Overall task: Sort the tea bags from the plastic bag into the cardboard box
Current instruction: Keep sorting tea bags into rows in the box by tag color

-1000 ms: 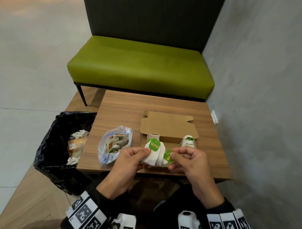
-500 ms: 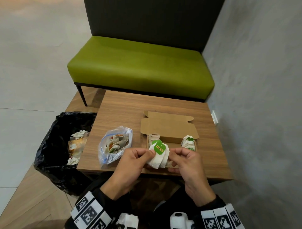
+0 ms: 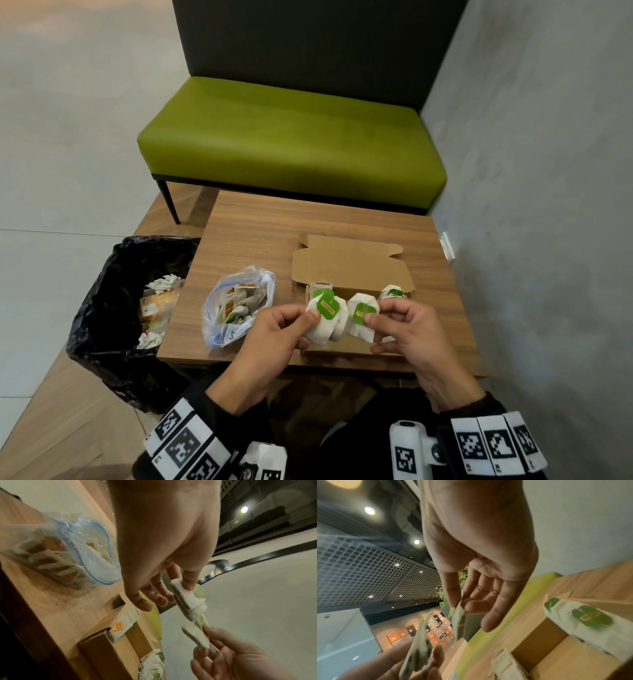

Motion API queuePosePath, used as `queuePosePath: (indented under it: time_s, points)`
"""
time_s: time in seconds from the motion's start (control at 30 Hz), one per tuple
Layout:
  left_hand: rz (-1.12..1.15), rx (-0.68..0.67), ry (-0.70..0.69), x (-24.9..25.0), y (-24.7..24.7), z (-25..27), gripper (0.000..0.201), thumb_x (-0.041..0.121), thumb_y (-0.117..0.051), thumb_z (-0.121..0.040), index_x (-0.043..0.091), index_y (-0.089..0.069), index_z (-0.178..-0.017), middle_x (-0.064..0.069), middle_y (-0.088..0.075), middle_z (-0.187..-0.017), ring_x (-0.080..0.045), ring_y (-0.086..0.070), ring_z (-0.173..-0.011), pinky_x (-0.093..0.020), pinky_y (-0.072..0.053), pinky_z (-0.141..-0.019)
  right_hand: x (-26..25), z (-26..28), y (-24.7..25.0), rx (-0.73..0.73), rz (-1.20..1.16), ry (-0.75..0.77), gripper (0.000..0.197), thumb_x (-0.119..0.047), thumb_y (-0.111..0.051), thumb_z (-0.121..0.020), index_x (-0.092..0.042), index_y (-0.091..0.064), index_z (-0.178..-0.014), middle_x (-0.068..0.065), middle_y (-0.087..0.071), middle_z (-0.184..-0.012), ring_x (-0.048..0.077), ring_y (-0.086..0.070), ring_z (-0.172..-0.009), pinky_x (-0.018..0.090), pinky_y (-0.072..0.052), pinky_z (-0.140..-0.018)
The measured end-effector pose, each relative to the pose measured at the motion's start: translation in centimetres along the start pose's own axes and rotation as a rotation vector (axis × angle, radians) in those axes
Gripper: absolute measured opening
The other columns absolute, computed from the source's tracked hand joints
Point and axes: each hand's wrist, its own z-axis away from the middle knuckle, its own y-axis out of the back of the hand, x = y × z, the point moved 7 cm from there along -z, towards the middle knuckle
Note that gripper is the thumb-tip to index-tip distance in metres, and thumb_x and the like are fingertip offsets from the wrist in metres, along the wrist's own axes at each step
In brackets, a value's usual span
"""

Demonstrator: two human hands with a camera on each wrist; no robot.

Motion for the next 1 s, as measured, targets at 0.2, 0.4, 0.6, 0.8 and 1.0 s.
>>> queuePosePath:
  time_s: [0.2, 0.4, 0.6, 0.8, 1.0]
  points:
    - [0.019, -0.026, -0.023, -0.1, -0.8, 0.0, 0.024, 0.029, -0.062, -0.09, 0.013, -0.079, -0.095, -0.011, -0.075, -0.1, -0.023, -0.061, -0.089, -0.04, -0.048, -0.08, 0.4, 0.2, 0.0, 0.039, -0.08, 0.061, 0.013, -0.001, -0.074, -0.082, -0.005, -0.074, -0.094, 0.016, -0.077, -0.091, 0.024, -0.071, -0.077, 0.039, -0.059, -0.07]
    - [-0.169, 0.039, -0.163, 0.8, -1.7, 0.5, 0.017, 0.023, -0.061, -0.095, 0.022, -0.077, -0.099, 0.008, -0.077, -0.093, -0.008, -0.071, -0.092, -0.023, -0.056, -0.082, 0.5, 0.7, -1.7, -0.019, -0.121, 0.108, 0.038, -0.02, -0.077, -0.067, -0.003, -0.073, -0.1, 0.02, -0.076, -0.095, 0.038, -0.071, -0.086, 0.045, -0.059, -0.074]
    - [-0.26, 0.124, -0.279, 1.0, -1.8, 0.4, 0.024, 0.02, -0.065, -0.094, 0.026, -0.072, -0.116, 0.012, -0.077, -0.095, -0.004, -0.071, -0.092, -0.027, -0.057, -0.083, 1.1, 0.7, -1.8, -0.044, -0.148, 0.09, 0.035, -0.017, -0.078, -0.069, -0.003, -0.074, -0.1, 0.021, -0.075, -0.094, 0.043, -0.071, -0.088, 0.038, -0.062, -0.068]
    - [-0.257, 0.213, -0.257, 0.4, -1.6, 0.1, 0.026, 0.02, -0.071, -0.089, 0.025, -0.054, -0.107, -0.002, -0.073, -0.082, -0.014, -0.071, -0.076, -0.033, -0.059, -0.071, 1.1, 0.7, -1.8, -0.044, -0.163, 0.064, 0.039, -0.019, -0.079, -0.065, -0.002, -0.073, -0.099, 0.022, -0.075, -0.093, 0.039, -0.07, -0.083, 0.04, -0.06, -0.069]
    - [-0.321, 0.165, -0.232, 0.3, -1.8, 0.0, 0.029, 0.023, -0.069, -0.091, 0.024, -0.064, -0.119, 0.007, -0.073, -0.085, -0.006, -0.07, -0.08, -0.035, -0.06, -0.078, 1.5, 0.7, -1.9, -0.064, -0.163, 0.043, 0.037, -0.018, -0.079, -0.067, -0.002, -0.073, -0.101, 0.021, -0.075, -0.095, 0.038, -0.072, -0.085, 0.042, -0.061, -0.07]
